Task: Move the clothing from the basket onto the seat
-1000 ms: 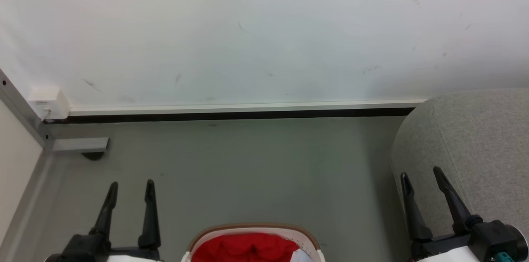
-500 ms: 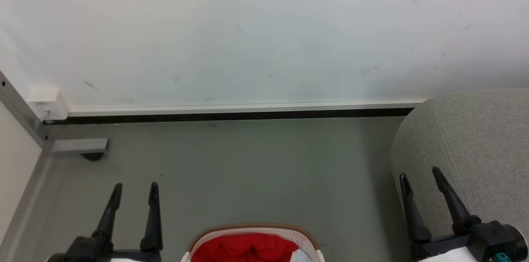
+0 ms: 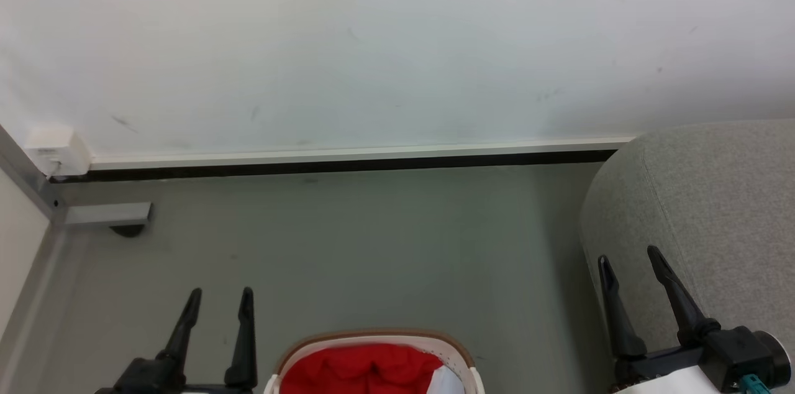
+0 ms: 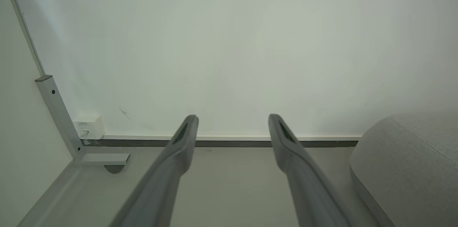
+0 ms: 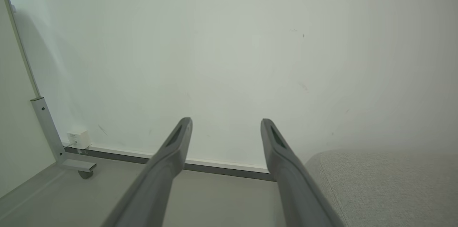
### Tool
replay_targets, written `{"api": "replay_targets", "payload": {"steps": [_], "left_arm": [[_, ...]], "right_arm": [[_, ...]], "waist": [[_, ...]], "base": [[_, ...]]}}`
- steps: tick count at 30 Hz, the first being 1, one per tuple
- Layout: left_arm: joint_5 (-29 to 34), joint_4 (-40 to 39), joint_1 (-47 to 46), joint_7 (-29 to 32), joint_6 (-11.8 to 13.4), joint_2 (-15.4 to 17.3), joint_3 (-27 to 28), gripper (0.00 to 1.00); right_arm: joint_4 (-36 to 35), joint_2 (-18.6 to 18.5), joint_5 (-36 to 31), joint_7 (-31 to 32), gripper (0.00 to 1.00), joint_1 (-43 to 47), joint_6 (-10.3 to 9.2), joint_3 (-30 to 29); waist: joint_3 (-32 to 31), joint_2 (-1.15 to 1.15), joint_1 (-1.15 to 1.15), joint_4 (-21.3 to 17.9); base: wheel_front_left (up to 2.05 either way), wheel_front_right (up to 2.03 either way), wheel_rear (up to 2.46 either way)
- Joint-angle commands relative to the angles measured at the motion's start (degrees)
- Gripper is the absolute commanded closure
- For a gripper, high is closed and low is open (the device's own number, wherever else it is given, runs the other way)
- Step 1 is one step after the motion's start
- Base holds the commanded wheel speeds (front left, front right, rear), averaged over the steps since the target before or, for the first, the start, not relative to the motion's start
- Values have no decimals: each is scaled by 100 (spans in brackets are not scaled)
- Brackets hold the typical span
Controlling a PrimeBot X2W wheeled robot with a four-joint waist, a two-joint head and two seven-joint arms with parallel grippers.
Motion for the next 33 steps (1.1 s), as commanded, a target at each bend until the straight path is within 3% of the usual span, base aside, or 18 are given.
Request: {"api": "replay_targets", "payload": {"steps": [1,15,28,33], "left_arm": [[-33,63,-73,-4,-29,36,-6,0],[126,1288,-966,-4,-383,274,-221,0],[236,3577,-2271,40,-583,794,-966,0],[57,4447,-2616,342,-595,931,-1297,0]], "right_arm": [[3,-30,26,-21,0,-62,-12,-10],[-308,-24,226,-20,0,-596,-12,-179],[-529,-23,574,-21,0,-1093,-12,-171],[-634,-19,751,-21,0,-1223,-12,-173]], "waist": [[83,0,0,-50],[1288,0,0,-594],[2466,0,0,-1244],[2902,0,0,-1543]], "base": [[0,0,0],[0,0,0],[0,0,0],[0,0,0]]}}
